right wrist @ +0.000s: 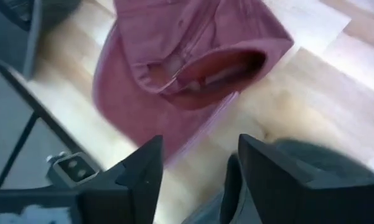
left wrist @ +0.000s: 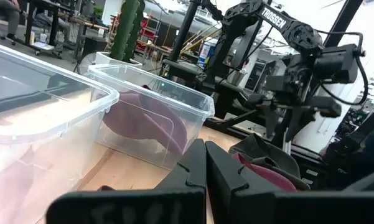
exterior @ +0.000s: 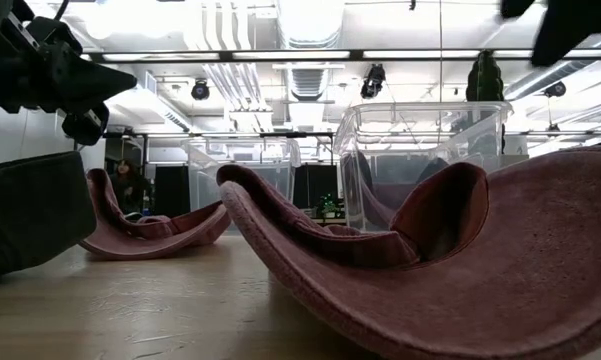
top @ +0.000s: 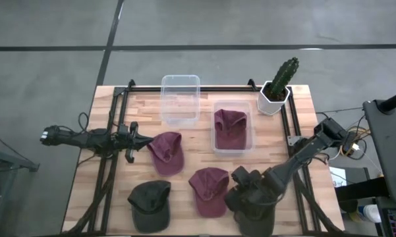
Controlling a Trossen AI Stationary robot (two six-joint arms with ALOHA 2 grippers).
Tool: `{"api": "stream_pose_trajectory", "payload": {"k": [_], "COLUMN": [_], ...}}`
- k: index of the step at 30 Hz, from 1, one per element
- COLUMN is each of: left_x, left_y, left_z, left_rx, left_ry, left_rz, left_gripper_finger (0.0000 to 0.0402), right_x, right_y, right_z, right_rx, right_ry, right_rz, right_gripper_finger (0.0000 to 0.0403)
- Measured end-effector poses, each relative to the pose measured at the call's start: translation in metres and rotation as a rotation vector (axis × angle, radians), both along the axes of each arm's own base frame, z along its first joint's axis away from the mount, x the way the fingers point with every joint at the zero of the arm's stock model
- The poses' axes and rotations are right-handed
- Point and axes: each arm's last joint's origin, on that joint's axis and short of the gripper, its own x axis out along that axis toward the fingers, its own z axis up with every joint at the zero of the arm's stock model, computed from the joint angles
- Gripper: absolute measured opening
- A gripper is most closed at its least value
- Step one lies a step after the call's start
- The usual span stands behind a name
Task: Pick & Place hat
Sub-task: Put the bottom red cap into the right transparent bin
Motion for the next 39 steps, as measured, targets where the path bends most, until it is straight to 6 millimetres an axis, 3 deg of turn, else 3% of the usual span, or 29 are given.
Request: {"api": "stream_pose_trajectory", "payload": {"k": [7,21,39], "left_x": [0.0,0.0,0.0], "left_y": [0.0,-0.002,-0.002], "left_z": [0.0,-0.001,0.0], "left_rx": [-0.013,-0.029,-0.029], "left_ry": [0.0,0.004,0.0], "left_rz": [-0.012,-0.081,-0.08], "left_gripper_finger": [0.0,0.0,0.0], "right_x": [0.016,0.037,0.035], "right_y": [-0.013,-0.007,-0.01], "right_z": [-0.02,-0.057,-0.067], "right_rx": [0.016,0.075,0.096], "right_ry": [0.085,0.081,0.018], "right_rz": [-0.048,-0.258,-0.439], "right_gripper_finger": [0.0233,0.0239,0.024]}}
